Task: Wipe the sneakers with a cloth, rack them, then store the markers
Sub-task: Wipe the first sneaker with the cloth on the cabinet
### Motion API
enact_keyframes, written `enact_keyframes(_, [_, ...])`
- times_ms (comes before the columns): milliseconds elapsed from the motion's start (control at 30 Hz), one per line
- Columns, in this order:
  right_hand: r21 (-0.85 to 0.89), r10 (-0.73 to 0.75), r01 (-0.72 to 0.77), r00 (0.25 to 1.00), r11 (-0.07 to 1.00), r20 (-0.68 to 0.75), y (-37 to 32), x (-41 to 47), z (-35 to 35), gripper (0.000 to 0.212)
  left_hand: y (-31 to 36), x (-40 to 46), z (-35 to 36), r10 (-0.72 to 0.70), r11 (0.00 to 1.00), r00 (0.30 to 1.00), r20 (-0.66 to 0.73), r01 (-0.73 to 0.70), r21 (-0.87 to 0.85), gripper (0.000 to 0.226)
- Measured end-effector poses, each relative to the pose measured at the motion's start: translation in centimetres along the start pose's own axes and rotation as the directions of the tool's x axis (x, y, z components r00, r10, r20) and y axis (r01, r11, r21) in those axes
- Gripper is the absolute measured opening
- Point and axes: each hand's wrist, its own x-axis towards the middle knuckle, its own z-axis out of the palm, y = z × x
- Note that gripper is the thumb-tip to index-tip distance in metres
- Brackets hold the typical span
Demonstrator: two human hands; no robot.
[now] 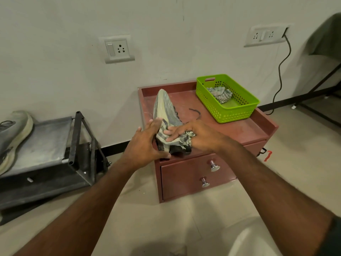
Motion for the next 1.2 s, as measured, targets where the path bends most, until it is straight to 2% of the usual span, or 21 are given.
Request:
enact_keyframes(67, [0.046,0.019,-0.021,0.999,0.999,0.031,-0.2,-0.4,-0.6,0.02,-0.1,0.1,0.0,0.046,0.998,0.999,0.029,-0.047,0.04,0.116])
enact_keyframes(133, [0.163,0.062,-0.059,0.998,0.985,-0.01,-0.3,-0.8,-0.9,0.014,-0.2,0.2,-0.1,0.052,0.997,0.998,0.025,-0.053,0.06,0.115])
enact_keyframes(167, [0.218,0.086,-0.068,0.993,0.974,-0.074,-0.2,-0.9,-1.0,0.015,-0.2,0.2,-0.1,0.044,0.997,0.999,0.013,-0.044,0.06,0.115])
enact_keyframes(233, [0.239,0.11,-0.038,0.95,0.97,-0.293,0.1,-1.0,-1.3,0.025,-0.4,0.2,-0.1,0.026,0.999,1.0,-0.003,-0.025,0.042,0.115])
enact_keyframes(300, [0.167,0.073,0.017,0.852,0.986,-0.518,0.9,-0.8,-1.6,0.045,-0.3,0.3,-0.1,0.028,0.999,1.0,-0.007,-0.028,0.031,0.114])
enact_keyframes(333, [0.116,0.044,0.026,0.825,0.993,-0.563,1.3,-0.5,-1.4,0.052,-0.3,0.3,0.0,0.033,0.999,0.999,-0.01,-0.033,0.028,0.114])
enact_keyframes(367, [0.06,0.01,0.028,0.834,0.998,-0.552,1.6,-0.1,-1.1,0.053,-0.3,0.3,0.1,0.036,0.999,0.999,-0.012,-0.036,0.022,0.114])
enact_keyframes(433, [0.013,-0.012,0.02,0.901,1.0,-0.433,1.8,0.5,0.2,0.04,-0.4,0.3,0.1,0.032,0.999,0.999,-0.011,-0.032,0.013,0.114])
enact_keyframes(567, [0.136,0.157,-0.137,0.976,0.981,-0.151,0.7,0.3,-0.5,0.03,-0.7,0.3,0.1,0.02,0.999,1.0,-0.007,-0.02,0.028,0.113])
enact_keyframes(633, [0.226,0.204,-0.175,0.972,0.958,-0.113,0.6,-0.6,-1.3,0.026,-0.6,0.4,0.2,0.032,0.999,0.999,-0.012,-0.032,0.002,0.112])
enact_keyframes(700, [0.314,0.306,-0.229,0.926,0.921,-0.222,1.0,-1.0,-1.7,0.029,-0.5,0.6,0.2,0.03,0.999,0.999,-0.01,-0.031,-0.024,0.112])
enact_keyframes(767, [0.317,0.309,-0.184,0.86,0.93,-0.406,1.4,-0.9,-1.9,0.036,-0.4,0.6,0.4,0.025,0.999,1.0,-0.008,-0.025,-0.048,0.113])
enact_keyframes(833, [0.203,0.215,-0.111,0.759,0.973,-0.615,2.0,0.0,-1.9,0.031,-0.3,0.6,0.4,0.012,0.997,1.0,-0.008,-0.013,-0.07,0.112])
enact_keyframes(900, [0.08,0.086,-0.041,0.689,0.996,-0.72,2.2,0.8,-1.4,0.042,-0.6,0.6,0.6,-0.001,0.996,1.0,-0.009,0.0,-0.091,0.112])
enact_keyframes(933, [0.072,0.052,-0.002,0.707,0.997,-0.705,2.6,1.4,-1.0,0.045,-0.8,0.5,0.6,-0.004,0.995,1.0,-0.011,0.003,-0.1,0.112])
enact_keyframes(967, [0.073,0.037,0.012,0.767,0.997,-0.64,2.5,1.7,-0.4,0.047,-0.9,0.5,0.5,-0.001,0.994,1.0,-0.013,0.0,-0.107,0.112])
enact_keyframes(1033, [-0.008,0.051,-0.06,0.907,0.998,-0.418,3.3,2.5,1.1,0.054,-0.9,0.4,0.4,0.013,0.995,1.0,-0.021,-0.015,-0.101,0.111])
enact_keyframes(1067, [-0.053,0.082,-0.103,0.949,0.993,-0.305,4.1,2.7,1.2,0.063,-0.8,0.4,0.3,0.018,0.997,1.0,-0.018,-0.02,-0.079,0.11])
enact_keyframes(1100, [-0.064,0.099,-0.118,0.964,0.991,-0.247,4.4,2.8,1.1,0.066,-0.6,0.4,0.2,0.021,0.998,1.0,-0.01,-0.021,-0.054,0.111])
enact_keyframes(1200, [-0.007,0.136,-0.14,0.968,0.99,-0.212,3.4,1.3,0.1,0.041,-0.4,0.4,0.0,0.011,0.999,1.0,0.001,-0.011,-0.05,0.112])
